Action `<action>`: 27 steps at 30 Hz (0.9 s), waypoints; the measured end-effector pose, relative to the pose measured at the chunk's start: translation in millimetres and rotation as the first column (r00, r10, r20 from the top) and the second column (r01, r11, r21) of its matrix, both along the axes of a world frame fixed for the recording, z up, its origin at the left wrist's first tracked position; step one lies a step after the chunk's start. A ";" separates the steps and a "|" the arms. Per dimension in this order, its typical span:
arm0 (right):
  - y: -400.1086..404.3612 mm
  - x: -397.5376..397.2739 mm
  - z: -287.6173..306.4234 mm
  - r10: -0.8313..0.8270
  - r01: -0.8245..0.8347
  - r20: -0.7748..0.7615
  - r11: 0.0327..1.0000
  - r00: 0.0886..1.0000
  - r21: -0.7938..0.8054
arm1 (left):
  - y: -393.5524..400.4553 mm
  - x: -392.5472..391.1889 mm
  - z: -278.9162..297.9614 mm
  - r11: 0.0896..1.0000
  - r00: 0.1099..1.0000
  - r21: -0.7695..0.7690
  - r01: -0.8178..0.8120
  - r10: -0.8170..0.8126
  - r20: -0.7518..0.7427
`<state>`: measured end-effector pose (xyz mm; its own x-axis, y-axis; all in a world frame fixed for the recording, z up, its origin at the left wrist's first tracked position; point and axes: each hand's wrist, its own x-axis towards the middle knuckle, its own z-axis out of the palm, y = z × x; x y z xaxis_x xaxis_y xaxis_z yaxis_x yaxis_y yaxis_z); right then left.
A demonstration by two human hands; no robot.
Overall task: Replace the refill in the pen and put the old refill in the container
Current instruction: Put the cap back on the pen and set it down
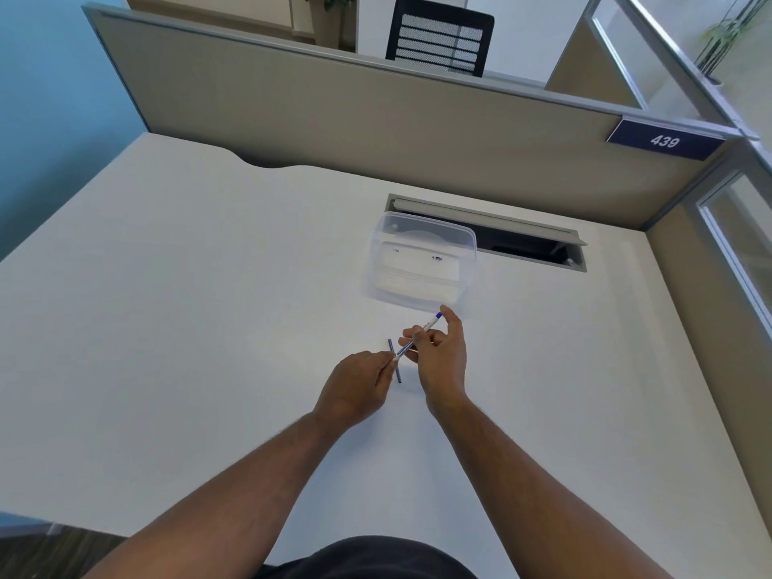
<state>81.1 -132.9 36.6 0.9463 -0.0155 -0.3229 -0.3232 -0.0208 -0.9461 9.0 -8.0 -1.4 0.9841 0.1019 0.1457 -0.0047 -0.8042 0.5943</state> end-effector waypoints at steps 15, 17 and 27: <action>-28.4 15.2 -23.4 0.126 -0.183 -0.147 0.848 0.981 -0.497 | 9.4 -4.7 -15.3 1.000 0.999 0.005 -0.010 0.010 -0.044; -32.4 17.1 -24.4 0.146 -0.211 -0.159 0.797 0.976 -0.565 | 12.1 -4.6 -15.8 1.000 1.000 0.016 -0.004 0.004 -0.024; -34.6 19.1 -31.2 0.162 -0.202 -0.125 0.680 0.979 -0.704 | 19.6 1.8 -23.2 0.989 0.998 0.145 -0.010 0.019 -0.063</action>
<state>100.2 -167.5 5.4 0.9389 -0.0881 -0.3328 -0.2846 -0.7427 -0.6062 10.8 11.7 -24.6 0.9904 0.0987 0.0970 0.0418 -0.8813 0.4708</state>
